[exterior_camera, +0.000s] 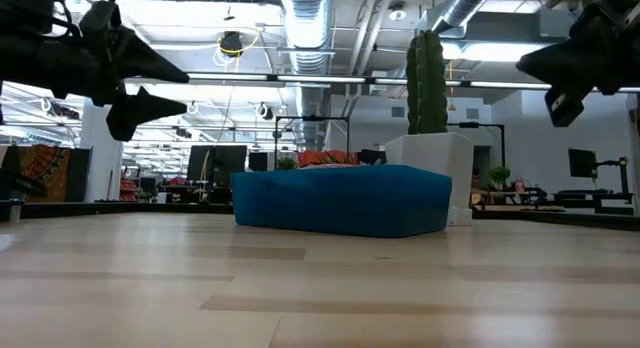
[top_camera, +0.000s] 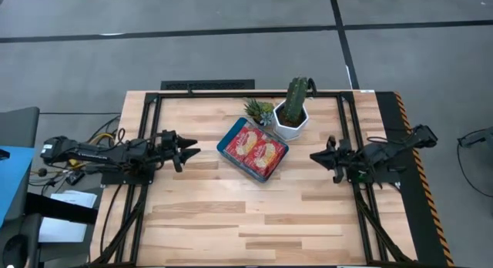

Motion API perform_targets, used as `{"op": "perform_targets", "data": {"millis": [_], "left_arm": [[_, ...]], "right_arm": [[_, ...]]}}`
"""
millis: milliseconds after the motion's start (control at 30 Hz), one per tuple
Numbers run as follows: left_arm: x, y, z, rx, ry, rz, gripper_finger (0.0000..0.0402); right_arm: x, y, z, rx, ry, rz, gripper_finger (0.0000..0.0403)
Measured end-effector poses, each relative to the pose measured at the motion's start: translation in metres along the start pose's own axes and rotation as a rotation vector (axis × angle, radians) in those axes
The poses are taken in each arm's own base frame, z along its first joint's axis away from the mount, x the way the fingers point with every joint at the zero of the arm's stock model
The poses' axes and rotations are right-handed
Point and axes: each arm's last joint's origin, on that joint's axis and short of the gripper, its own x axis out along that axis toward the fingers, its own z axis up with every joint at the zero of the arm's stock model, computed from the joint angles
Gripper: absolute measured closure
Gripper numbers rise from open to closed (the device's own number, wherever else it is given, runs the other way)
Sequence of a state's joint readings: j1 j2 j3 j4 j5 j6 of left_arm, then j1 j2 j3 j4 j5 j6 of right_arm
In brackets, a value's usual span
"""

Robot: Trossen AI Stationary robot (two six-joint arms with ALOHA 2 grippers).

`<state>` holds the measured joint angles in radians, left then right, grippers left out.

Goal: Sort popcorn bags into baskets
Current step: Return to Home Position

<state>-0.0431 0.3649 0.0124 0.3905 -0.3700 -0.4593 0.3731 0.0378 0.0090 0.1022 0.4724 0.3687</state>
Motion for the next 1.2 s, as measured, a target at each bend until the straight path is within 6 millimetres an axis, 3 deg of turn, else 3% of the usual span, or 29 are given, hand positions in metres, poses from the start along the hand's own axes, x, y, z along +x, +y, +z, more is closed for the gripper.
{"op": "perform_targets", "data": {"millis": [433,833,1200], "left_arm": [[-0.001,-0.002,-0.002,-0.124,0.003,0.010,0.0155],[-0.007,0.011,-0.022,-0.019,0.211,0.124,0.0155],[-0.023,0.005,0.007,-0.128,-0.047,-0.031,0.0155]], "right_arm": [[0.001,-0.003,-0.001,-0.011,0.004,-0.034,0.0351],[0.001,-0.003,-0.001,-0.013,0.004,-0.033,0.0351],[0.001,-0.003,-0.001,-0.013,0.004,-0.033,0.0351]]}}
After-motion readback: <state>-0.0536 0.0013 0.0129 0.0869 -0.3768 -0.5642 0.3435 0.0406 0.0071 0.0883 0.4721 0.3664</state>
